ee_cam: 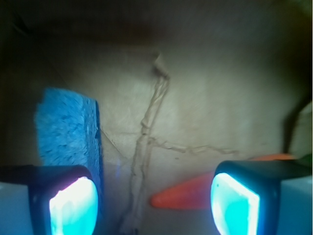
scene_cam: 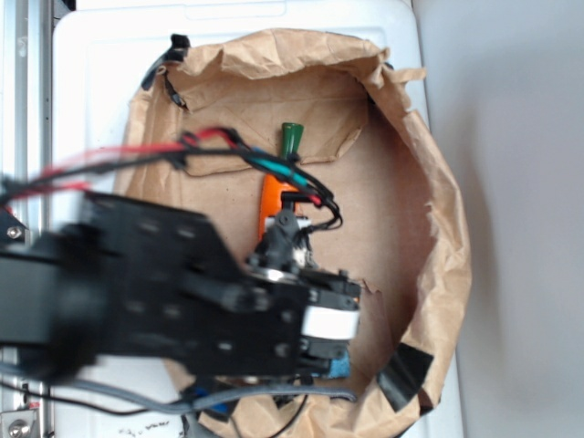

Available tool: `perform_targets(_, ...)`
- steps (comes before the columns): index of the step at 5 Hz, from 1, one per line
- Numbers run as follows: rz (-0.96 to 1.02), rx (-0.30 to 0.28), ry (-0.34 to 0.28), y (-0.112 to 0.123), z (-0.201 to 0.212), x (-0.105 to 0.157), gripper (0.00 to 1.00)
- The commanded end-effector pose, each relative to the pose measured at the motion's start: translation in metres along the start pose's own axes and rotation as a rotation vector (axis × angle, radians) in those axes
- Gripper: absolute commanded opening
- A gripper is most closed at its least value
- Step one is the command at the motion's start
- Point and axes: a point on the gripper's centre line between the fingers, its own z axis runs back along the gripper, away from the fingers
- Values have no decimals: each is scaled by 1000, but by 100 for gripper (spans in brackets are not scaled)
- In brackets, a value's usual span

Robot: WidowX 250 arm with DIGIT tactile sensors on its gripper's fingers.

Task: Grab the blue sponge.

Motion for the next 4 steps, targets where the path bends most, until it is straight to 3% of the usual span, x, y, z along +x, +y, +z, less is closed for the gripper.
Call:
perform_targets(1, 81, -283, 21, -4, 12, 15, 100)
perform_targets(2, 72, -318, 9, -4, 4, 12, 100)
perform_targets(4, 72, -309, -37, -13, -6, 16, 100)
